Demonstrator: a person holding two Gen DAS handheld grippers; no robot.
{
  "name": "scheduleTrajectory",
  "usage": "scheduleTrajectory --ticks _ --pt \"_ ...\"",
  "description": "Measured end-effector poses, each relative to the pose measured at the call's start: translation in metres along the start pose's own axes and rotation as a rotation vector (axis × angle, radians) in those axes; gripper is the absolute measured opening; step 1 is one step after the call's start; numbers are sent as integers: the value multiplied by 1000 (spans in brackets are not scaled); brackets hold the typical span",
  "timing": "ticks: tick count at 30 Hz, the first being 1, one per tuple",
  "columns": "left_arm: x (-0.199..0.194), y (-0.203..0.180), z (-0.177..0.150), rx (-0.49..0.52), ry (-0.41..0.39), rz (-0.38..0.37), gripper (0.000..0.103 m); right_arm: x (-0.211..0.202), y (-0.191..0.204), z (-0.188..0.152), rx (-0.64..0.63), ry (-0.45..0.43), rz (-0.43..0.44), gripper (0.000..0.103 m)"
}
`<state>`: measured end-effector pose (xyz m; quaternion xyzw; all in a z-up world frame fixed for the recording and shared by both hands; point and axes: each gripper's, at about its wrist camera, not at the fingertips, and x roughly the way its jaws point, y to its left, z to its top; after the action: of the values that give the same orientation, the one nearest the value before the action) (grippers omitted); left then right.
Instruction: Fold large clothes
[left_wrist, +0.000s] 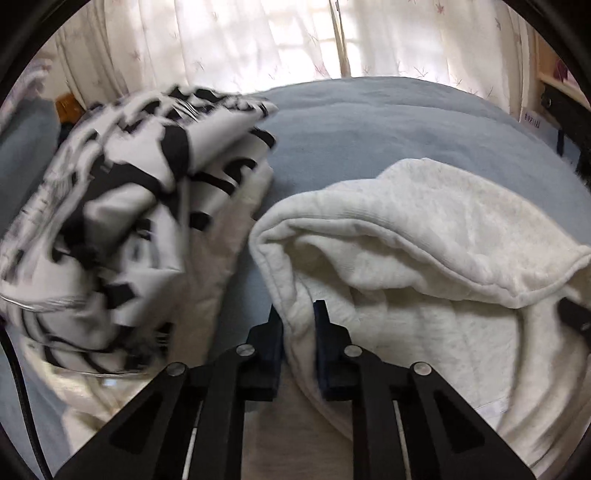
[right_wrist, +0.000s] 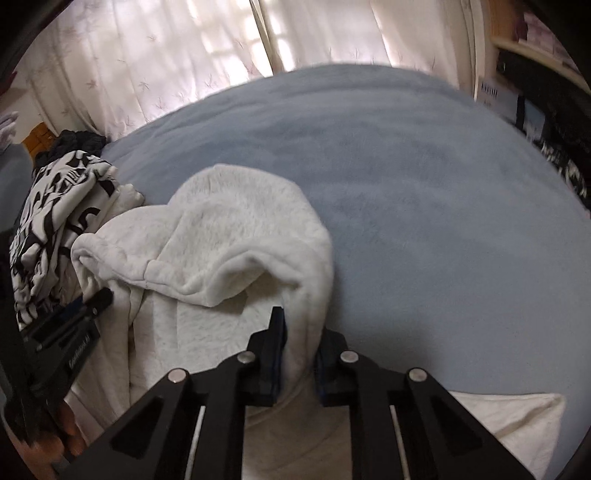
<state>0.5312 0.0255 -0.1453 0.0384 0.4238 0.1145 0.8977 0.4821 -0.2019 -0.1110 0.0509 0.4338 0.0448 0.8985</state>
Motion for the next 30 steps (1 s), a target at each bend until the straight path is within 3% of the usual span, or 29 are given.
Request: scheduleTrajectory --ticks 4,6,7,9,12,18,21,26,30 --pt "-2 -4 -8 108 -15 95 10 -15 -24 -5 23 -33 4 12" --pt "1 -1 -17 158 -15 130 11 -6 -42 -9 72 3 12 12" --pt "1 4 -21 164 -4 130 11 3 -48 -11 92 33 10 17" --pt "6 10 -26 167 22 109 12 20 -60 -15 144 97 9 30" --pt "1 16 -25 169 -15 51 18 12 -69 -11 199 99 42 42" --pt "-27 23 -29 325 -39 -56 38 -34 -62 3 102 91 90 43" --pt "-57 35 -30 379 -79 -139 41 -63 -62 13 72 68 133 44" --pt "-73 39 8 325 -153 -203 42 -67 -58 49 82 49 173 67" --pt "-59 21 39 273 -131 -271 43 -22 -48 74 100 125 202 68"
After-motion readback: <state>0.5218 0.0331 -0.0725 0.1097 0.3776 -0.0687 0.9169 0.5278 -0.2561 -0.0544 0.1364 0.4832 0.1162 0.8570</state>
